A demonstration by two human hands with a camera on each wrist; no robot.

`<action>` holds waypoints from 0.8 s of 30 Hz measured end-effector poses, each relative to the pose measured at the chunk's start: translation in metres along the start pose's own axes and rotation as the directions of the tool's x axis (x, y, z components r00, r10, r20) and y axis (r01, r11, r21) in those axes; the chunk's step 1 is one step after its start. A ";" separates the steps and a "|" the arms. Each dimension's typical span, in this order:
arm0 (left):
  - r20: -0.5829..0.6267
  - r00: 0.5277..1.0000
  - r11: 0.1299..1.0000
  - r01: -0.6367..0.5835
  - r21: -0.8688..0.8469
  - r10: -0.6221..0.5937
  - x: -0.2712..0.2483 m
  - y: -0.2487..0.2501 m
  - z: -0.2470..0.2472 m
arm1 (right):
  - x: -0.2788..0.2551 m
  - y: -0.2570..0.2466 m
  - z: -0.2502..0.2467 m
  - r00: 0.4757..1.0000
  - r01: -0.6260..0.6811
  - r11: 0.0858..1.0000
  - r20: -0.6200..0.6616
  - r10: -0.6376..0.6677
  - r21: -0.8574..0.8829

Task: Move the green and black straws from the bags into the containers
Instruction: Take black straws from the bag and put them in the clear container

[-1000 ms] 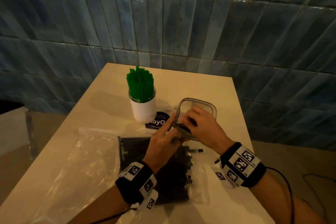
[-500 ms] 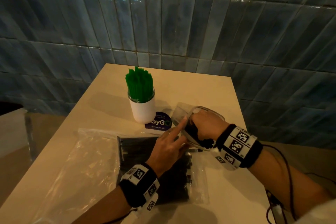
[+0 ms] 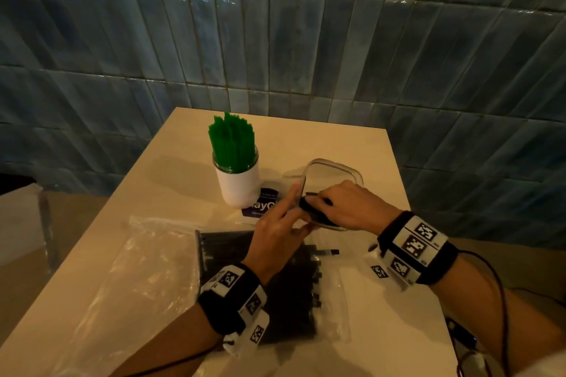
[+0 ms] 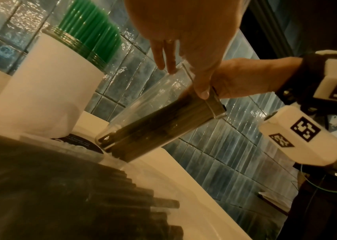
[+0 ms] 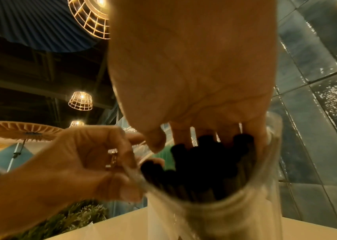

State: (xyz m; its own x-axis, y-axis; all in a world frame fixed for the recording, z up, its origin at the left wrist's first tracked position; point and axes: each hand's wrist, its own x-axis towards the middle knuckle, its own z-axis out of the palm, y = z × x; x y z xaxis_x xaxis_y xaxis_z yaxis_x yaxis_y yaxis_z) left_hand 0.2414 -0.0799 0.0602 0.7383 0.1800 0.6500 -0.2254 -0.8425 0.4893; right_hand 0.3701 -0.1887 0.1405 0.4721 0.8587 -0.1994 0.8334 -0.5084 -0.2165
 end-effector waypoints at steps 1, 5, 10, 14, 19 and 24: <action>-0.003 1.000 1.000 0.024 -0.017 -0.024 0.003 -0.001 -0.001 | 0.001 -0.002 -0.002 1.000 -0.003 1.000 -0.009 0.003 -0.024; -0.099 0.979 0.983 0.169 -0.070 -0.175 0.026 -0.006 -0.008 | 0.016 -0.010 -0.010 0.986 0.076 0.996 -0.147 -0.083 -0.053; -0.064 0.881 0.879 0.457 -0.138 -0.469 0.058 -0.027 -0.020 | 0.054 -0.013 -0.014 0.945 0.139 0.990 -0.295 -0.140 -0.025; 0.006 0.869 0.860 0.491 -0.138 -0.495 0.071 -0.028 -0.025 | 0.073 -0.006 -0.009 0.932 0.126 0.987 -0.329 -0.154 -0.103; -0.070 0.876 0.878 0.474 -0.064 -0.478 0.054 -0.027 -0.022 | 0.076 0.001 -0.003 0.898 0.149 0.981 -0.399 -0.186 -0.121; -0.076 0.860 0.862 0.507 -0.001 -0.505 0.008 -0.008 -0.015 | 0.038 0.003 0.012 0.594 0.270 0.938 -0.804 0.013 0.215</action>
State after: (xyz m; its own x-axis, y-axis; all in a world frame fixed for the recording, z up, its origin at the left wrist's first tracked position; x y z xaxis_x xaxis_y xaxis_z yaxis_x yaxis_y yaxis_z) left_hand 0.2397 -0.0644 0.0703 0.7005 0.6188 0.3556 0.1791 -0.6347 0.7517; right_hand 0.3868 -0.1584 0.1214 0.5227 0.5552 0.6470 0.8478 -0.2588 -0.4629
